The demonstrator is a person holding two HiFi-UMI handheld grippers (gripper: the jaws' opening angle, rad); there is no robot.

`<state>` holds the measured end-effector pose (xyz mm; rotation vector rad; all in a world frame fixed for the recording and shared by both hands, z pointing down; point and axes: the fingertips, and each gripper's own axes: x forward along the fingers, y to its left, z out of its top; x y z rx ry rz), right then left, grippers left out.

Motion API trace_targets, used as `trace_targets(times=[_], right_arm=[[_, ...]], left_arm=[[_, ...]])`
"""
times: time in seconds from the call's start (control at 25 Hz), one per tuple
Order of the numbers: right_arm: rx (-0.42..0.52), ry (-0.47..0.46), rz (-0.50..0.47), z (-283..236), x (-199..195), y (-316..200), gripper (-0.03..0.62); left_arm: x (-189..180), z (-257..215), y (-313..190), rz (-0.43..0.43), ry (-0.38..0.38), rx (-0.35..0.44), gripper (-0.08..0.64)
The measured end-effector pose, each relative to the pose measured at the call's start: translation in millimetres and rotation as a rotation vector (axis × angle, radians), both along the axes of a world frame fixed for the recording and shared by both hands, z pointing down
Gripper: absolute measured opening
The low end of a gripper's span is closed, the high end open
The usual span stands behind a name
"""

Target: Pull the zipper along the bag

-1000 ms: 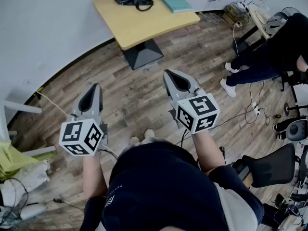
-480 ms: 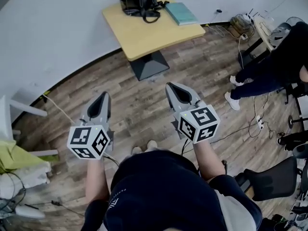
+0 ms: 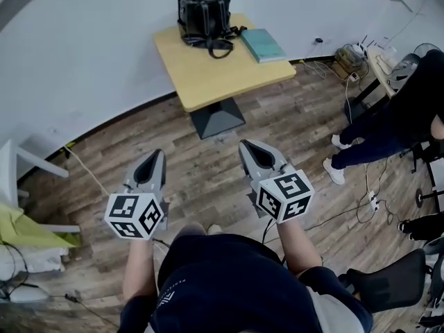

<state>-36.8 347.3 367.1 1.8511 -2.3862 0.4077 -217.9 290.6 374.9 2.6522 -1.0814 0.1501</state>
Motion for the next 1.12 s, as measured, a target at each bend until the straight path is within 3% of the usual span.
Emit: trace_targets(times=[0.28, 0.56, 0.76, 1.12], right_arm=[[0.004, -0.004, -0.068, -4, 1, -15, 0.002], [-0.008, 0.0, -0.087, -5, 8, -58, 0.002], [-0.002, 0.028, -0.078, -11, 23, -117, 0.003], [0.028, 0.101, -0.096, -46, 43, -235, 0.003]], left_arm=[[10, 5, -12, -0.004, -0.037, -0.014, 0.015], [34, 4, -61, 0.023, -0.026, -0.004, 0.008], [54, 6, -121, 0.049, -0.006, -0.018, 0.006], [77, -11, -226, 0.08, -0.035, -0.001, 0.015]])
